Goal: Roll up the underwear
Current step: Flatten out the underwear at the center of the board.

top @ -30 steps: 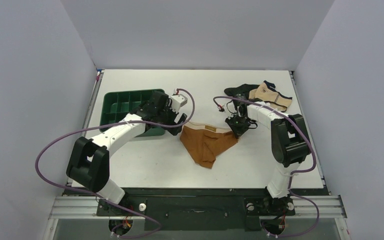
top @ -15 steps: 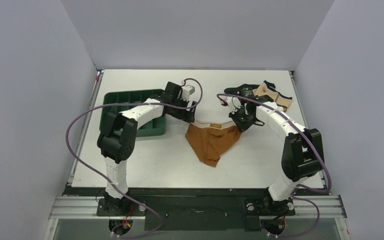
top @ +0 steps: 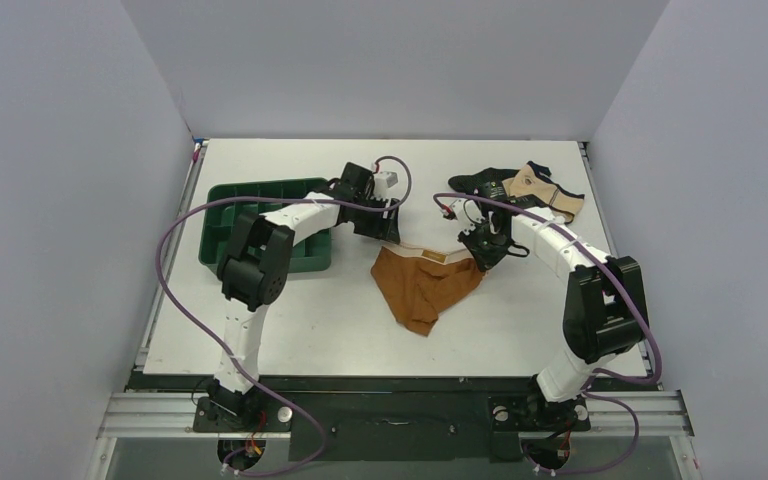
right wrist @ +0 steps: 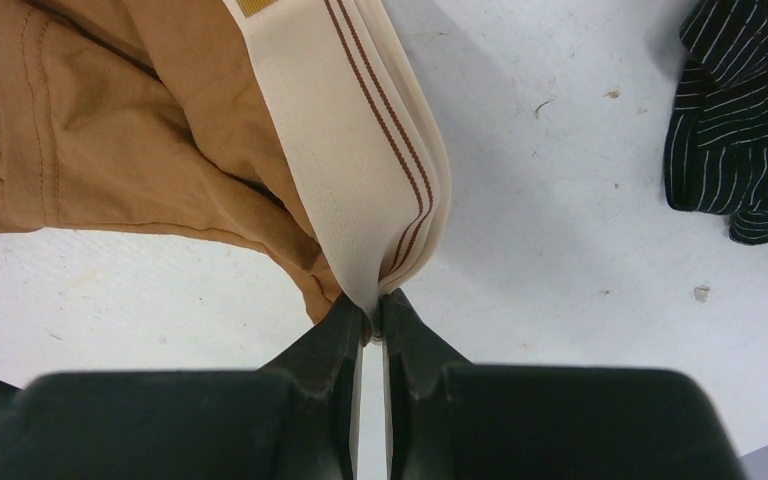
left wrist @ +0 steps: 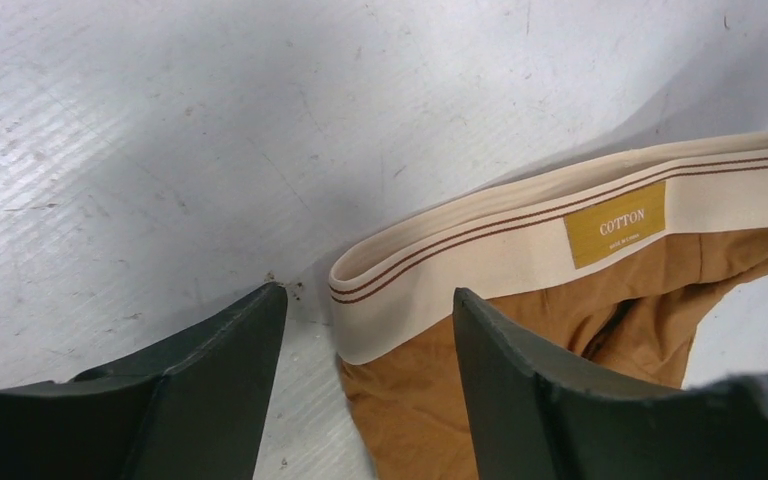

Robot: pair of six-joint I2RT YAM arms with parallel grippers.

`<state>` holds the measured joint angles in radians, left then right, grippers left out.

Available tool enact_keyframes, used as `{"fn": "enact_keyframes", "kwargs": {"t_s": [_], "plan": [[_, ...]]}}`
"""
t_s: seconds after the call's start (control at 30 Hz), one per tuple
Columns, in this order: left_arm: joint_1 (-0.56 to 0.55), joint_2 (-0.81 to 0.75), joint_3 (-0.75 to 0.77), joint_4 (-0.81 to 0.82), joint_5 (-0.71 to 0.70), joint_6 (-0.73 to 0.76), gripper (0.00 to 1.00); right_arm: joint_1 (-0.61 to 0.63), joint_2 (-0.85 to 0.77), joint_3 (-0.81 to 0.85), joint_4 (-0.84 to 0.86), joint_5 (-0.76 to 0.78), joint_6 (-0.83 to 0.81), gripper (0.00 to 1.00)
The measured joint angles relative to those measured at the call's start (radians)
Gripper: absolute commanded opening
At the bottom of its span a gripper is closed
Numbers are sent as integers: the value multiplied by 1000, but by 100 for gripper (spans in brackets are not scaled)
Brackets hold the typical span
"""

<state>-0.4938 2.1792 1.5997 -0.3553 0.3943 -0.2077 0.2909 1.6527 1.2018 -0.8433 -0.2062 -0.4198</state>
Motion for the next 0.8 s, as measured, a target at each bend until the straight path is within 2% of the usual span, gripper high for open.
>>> {"fn": "enact_keyframes", "kwargs": {"t_s": [0.2,0.27,0.37,0.43,0.67,0.8], "plan": [[-2,8,-10,7,46,-19,40,0,-14,0,0,0,0,0],[-2,8,-20,14,55,-19,31,0,-18,0,0,1,0,0],[-1,9,-29,17,66,-18,10,0,-20,0,0,1,0,0],[2,9,-34,13,76,-16,0,0,-24,0,0,2,1,0],[35,-16,-36,-40,156,32,0,0,-78,21,-42,26,-24,0],[61,-136,-41,-94,212,93,0,0,-124,79,-92,45,-69,0]]}}
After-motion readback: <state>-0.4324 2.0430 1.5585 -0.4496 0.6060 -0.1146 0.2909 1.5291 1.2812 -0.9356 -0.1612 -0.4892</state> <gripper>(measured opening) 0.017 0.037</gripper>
